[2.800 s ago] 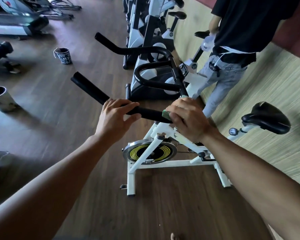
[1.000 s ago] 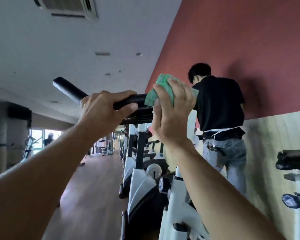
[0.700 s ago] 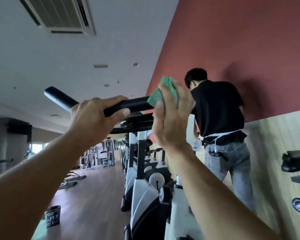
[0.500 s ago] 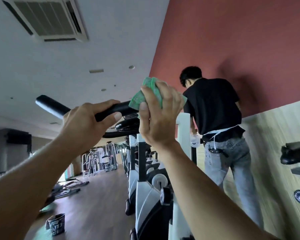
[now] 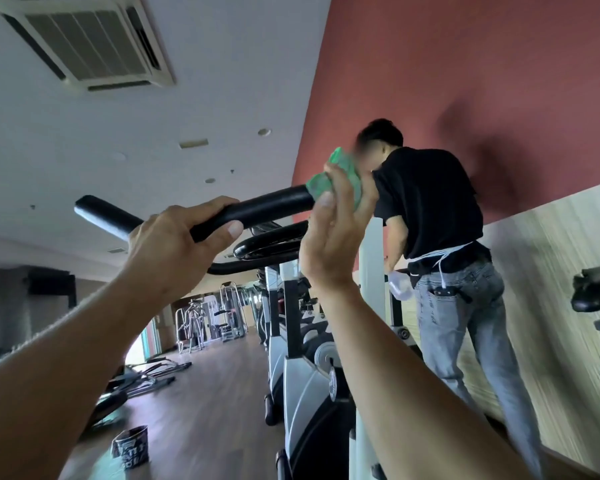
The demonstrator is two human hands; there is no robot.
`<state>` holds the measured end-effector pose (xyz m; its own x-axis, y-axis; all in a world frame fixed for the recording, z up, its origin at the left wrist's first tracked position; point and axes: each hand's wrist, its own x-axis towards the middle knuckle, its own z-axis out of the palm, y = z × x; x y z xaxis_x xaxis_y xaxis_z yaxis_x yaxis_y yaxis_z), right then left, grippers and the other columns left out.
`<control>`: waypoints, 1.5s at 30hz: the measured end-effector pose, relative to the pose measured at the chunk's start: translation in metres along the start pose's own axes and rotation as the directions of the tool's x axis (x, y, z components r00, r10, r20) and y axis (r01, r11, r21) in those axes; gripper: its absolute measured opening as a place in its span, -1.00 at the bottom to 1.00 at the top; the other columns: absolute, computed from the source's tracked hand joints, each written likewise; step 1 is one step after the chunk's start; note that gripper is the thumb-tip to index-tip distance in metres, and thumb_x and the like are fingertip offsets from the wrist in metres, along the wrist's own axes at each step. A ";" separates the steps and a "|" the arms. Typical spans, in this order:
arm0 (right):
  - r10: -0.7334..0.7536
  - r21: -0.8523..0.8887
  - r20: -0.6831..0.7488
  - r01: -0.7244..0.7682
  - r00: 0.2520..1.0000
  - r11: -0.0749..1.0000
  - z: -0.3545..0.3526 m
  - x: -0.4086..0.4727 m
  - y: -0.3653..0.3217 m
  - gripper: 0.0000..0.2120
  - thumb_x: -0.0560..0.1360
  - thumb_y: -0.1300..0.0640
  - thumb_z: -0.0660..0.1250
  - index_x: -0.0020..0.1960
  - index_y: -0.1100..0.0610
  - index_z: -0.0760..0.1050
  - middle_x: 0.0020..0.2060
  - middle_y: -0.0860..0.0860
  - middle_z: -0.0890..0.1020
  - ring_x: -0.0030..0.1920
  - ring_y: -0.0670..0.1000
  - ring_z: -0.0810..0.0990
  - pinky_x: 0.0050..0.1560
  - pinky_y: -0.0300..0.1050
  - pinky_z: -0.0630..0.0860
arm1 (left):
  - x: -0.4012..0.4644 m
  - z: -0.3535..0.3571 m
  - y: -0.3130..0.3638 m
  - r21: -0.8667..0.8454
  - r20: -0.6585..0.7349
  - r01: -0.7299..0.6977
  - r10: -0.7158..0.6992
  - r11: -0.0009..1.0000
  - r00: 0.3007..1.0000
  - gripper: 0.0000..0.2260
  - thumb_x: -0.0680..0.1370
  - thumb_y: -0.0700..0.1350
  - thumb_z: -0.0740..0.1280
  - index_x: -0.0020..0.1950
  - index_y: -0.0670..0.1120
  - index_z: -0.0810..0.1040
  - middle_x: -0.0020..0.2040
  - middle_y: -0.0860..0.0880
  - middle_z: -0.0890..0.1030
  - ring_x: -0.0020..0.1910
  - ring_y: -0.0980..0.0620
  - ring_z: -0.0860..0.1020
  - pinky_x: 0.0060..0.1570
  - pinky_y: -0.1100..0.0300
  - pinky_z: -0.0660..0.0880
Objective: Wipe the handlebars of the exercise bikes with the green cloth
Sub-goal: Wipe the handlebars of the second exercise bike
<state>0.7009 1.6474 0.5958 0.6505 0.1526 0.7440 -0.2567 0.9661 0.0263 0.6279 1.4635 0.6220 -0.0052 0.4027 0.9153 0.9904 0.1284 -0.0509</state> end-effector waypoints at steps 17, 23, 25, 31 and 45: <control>0.095 0.079 0.010 -0.096 0.995 0.992 -0.003 0.003 -0.007 -0.55 0.63 0.09 0.00 0.31 0.29 0.49 0.36 0.23 0.39 0.42 0.13 0.35 0.44 0.18 0.30 | -0.003 0.001 0.005 -0.016 -0.013 -0.002 0.002 1.000 1.000 -0.73 0.49 0.30 0.17 0.14 0.35 0.50 -0.43 0.01 0.48 -0.34 0.19 0.45 0.14 -0.02 0.39; -0.211 -0.260 0.110 0.233 0.971 0.937 -0.003 0.002 -0.019 -0.60 0.59 0.04 0.10 0.24 0.16 0.60 0.30 0.20 0.50 0.32 0.23 0.44 0.33 0.28 0.29 | -0.001 0.001 0.002 -0.039 0.000 0.017 -0.017 0.999 1.000 -0.78 0.52 0.26 0.23 0.16 0.40 0.49 -0.41 0.04 0.49 -0.32 0.12 0.46 0.02 0.06 0.37; -0.136 -0.196 0.067 0.147 0.988 0.969 -0.007 0.003 -0.016 -0.62 0.60 0.07 0.10 0.22 0.19 0.59 0.29 0.21 0.48 0.32 0.17 0.44 0.31 0.26 0.34 | -0.001 0.000 0.002 -0.047 0.017 0.031 -0.031 0.998 0.999 -0.81 0.53 0.25 0.25 0.13 0.42 0.47 -0.44 0.09 0.48 -0.35 0.13 0.44 0.05 0.04 0.39; -0.099 -0.289 0.192 0.153 0.976 0.945 -0.013 0.001 -0.033 -0.63 0.60 0.08 0.08 0.22 0.16 0.58 0.34 0.20 0.45 0.35 0.19 0.39 0.35 0.30 0.28 | -0.002 0.005 0.004 -0.014 -0.064 0.041 -0.042 0.999 0.997 -0.80 0.56 0.24 0.27 0.17 0.35 0.50 -0.45 0.17 0.50 -0.25 0.12 0.53 0.24 -0.08 0.39; -0.101 -0.302 0.799 0.540 0.593 0.786 -0.038 0.045 -0.066 -0.63 0.60 0.09 0.15 0.29 0.18 0.58 0.26 0.20 0.55 0.27 0.22 0.51 0.26 0.25 0.37 | -0.005 0.007 -0.002 -0.053 -0.095 0.139 -0.144 0.989 0.985 -0.61 0.47 0.34 0.24 0.24 0.29 0.55 0.08 0.07 0.58 0.17 -0.05 0.43 0.28 0.06 0.13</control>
<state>0.7745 1.5988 0.6020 -0.1593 -0.1733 0.9719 0.3654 0.9042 0.2211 0.6247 1.4669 0.6145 -0.1344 0.2924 0.9468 0.9859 0.1354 0.0981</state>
